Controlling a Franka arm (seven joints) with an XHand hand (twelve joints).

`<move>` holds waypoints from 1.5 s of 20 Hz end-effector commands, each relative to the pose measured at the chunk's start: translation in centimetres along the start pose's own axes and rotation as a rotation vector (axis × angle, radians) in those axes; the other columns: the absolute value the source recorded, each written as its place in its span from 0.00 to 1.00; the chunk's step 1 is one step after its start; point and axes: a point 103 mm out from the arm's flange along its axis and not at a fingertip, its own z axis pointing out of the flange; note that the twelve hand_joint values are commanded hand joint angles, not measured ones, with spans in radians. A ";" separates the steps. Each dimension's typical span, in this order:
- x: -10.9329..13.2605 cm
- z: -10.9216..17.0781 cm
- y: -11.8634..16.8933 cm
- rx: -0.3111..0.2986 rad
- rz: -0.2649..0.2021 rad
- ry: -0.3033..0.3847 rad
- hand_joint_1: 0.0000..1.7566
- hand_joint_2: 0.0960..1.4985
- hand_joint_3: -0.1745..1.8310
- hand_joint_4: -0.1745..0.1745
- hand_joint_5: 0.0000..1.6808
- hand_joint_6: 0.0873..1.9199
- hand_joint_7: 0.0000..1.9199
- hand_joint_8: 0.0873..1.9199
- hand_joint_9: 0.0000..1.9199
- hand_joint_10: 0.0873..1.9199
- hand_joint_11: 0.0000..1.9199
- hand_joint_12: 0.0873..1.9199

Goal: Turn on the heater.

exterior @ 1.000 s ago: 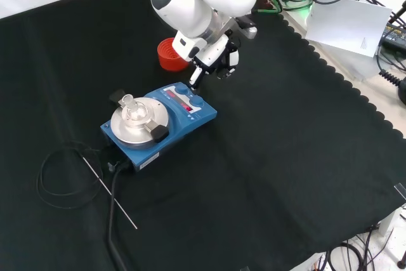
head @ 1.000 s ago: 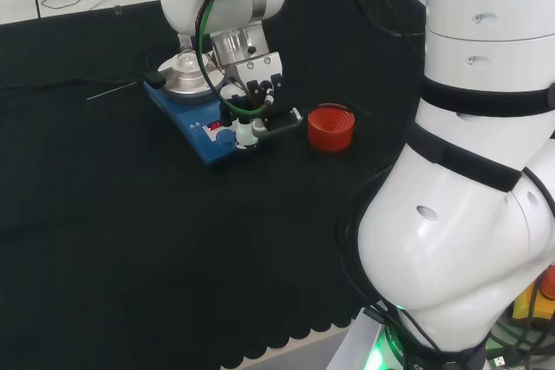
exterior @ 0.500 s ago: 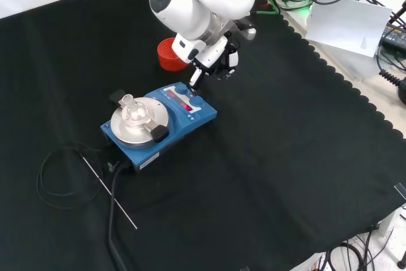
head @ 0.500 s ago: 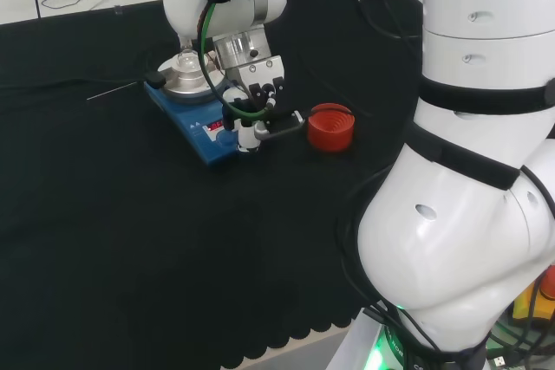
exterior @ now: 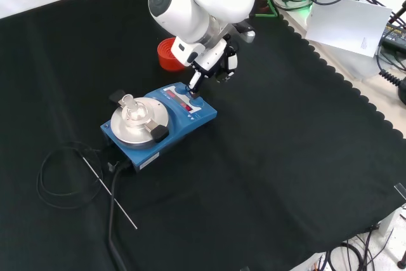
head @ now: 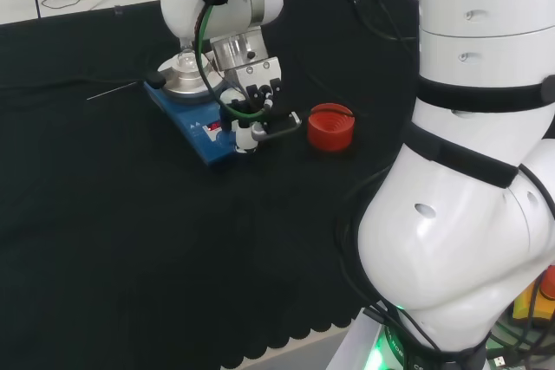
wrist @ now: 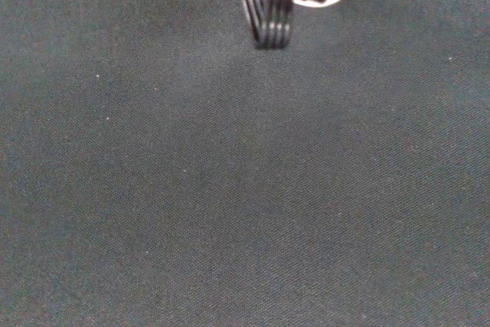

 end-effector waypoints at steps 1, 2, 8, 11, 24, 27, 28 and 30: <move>0.1 0.1 0.1 0.002 -0.001 -0.004 0.81 0.43 0.60 0.38 0.15 0.33 0.84 0.82 0.88 0.80 0.64 0.69; 0.1 0.2 0.1 0.003 0.001 -0.006 0.81 0.43 0.60 0.38 0.15 0.33 0.84 0.82 0.88 0.80 0.64 0.69; 0.1 0.2 0.3 0.001 0.000 0.004 0.81 0.43 0.60 0.38 0.16 0.33 0.84 0.82 0.88 0.80 0.64 0.69; -0.1 0.3 0.4 0.001 0.004 0.004 0.81 0.43 0.60 0.39 0.16 0.32 0.84 0.82 0.88 0.80 0.64 0.69; -0.6 0.5 0.6 0.007 0.016 0.009 0.81 0.43 0.61 0.39 0.16 0.32 0.84 0.81 0.88 0.80 0.64 0.69; -0.5 0.6 0.6 0.010 0.015 0.009 0.81 0.43 0.61 0.39 0.16 0.32 0.84 0.81 0.88 0.80 0.64 0.69; -0.5 0.6 0.6 0.010 0.016 0.009 0.81 0.43 0.61 0.39 0.16 0.32 0.84 0.81 0.88 0.80 0.64 0.69; -0.5 0.7 0.6 0.012 0.015 0.010 0.81 0.43 0.61 0.38 0.16 0.32 0.84 0.81 0.88 0.80 0.64 0.69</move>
